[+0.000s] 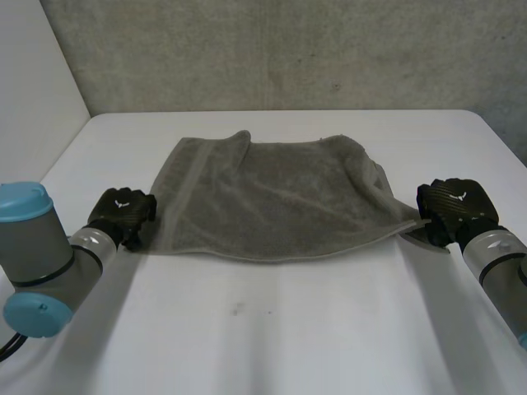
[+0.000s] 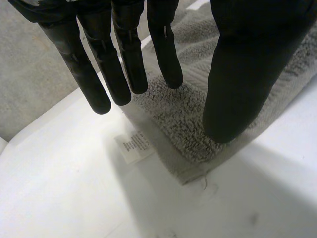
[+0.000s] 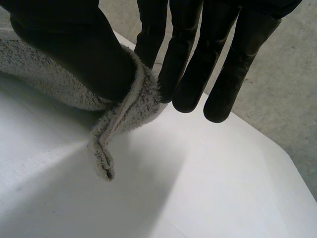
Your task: Fold the towel.
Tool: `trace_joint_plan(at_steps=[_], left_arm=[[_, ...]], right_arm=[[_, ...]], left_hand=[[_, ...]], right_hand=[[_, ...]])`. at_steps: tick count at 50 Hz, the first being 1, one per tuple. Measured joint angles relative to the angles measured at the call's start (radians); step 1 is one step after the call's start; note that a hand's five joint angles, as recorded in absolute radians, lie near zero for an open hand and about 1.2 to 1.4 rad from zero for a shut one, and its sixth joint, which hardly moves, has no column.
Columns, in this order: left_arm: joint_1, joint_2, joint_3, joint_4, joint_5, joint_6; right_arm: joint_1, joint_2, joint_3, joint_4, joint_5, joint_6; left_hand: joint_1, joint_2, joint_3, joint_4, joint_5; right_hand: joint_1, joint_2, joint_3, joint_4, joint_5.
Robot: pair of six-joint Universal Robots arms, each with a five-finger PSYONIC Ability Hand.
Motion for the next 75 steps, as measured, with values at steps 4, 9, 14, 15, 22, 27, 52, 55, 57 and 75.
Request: trace_joint_plan(at_steps=[4, 9, 14, 15, 22, 27, 52, 55, 57, 75], left_arm=[[0.002, -0.006, 0.002, 0.000, 0.000, 0.020], [0.002, -0.026, 0.015, 0.001, -0.003, 0.023], [0.002, -0.041, 0.026, 0.001, -0.010, 0.022], [0.002, -0.044, 0.027, 0.000, -0.011, 0.022], [0.002, -0.051, 0.031, -0.003, -0.017, 0.023], [0.002, -0.051, 0.030, -0.005, -0.017, 0.023], [0.001, -0.127, 0.116, 0.000, -0.020, 0.022], [0.001, -0.129, 0.118, 0.000, -0.019, 0.022], [0.001, -0.127, 0.118, 0.001, -0.019, 0.022], [0.001, 0.124, 0.006, -0.011, -0.091, -0.030]], right_arm=[[0.000, 0.000, 0.001, 0.000, 0.000, 0.000], [0.000, 0.001, 0.001, -0.001, 0.001, -0.002], [0.000, 0.003, 0.003, -0.003, 0.001, -0.002], [0.000, 0.004, 0.003, -0.004, 0.001, -0.002], [0.000, 0.011, 0.003, -0.007, 0.000, -0.003], [0.000, 0.014, 0.002, -0.009, 0.000, -0.004], [0.000, 0.017, 0.005, -0.011, 0.001, -0.004], [0.000, 0.018, 0.005, -0.011, 0.001, -0.004], [0.000, 0.020, 0.005, -0.011, 0.001, -0.004], [0.001, 0.014, -0.006, 0.002, 0.003, -0.013]], left_hand=[[0.000, 0.001, 0.001, 0.000, 0.002], [0.010, 0.014, 0.014, 0.014, 0.016], [0.010, 0.014, 0.014, 0.014, 0.016], [0.009, 0.013, 0.014, 0.013, 0.015], [0.000, 0.000, 0.000, 0.001, 0.000], [-0.002, -0.003, -0.003, -0.003, -0.003], [0.143, 0.141, 0.141, 0.141, 0.110], [0.187, 0.189, 0.188, 0.189, 0.148], [0.320, 0.326, 0.326, 0.316, 0.319], [0.490, 0.546, 0.547, 0.551, 0.524]], right_hand=[[0.000, 0.000, 0.000, 0.000, 0.000], [0.000, 0.000, 0.000, 0.000, 0.000], [0.000, 0.000, 0.000, 0.000, 0.000], [0.000, 0.000, 0.000, 0.000, 0.000], [0.000, 0.000, 0.000, 0.000, 0.000], [0.000, 0.000, 0.000, 0.000, 0.000], [0.000, 0.000, 0.000, 0.000, 0.000], [0.000, 0.000, 0.000, 0.000, 0.000], [0.000, 0.000, 0.000, 0.000, 0.000], [0.000, 0.000, 0.000, 0.000, 0.000]])
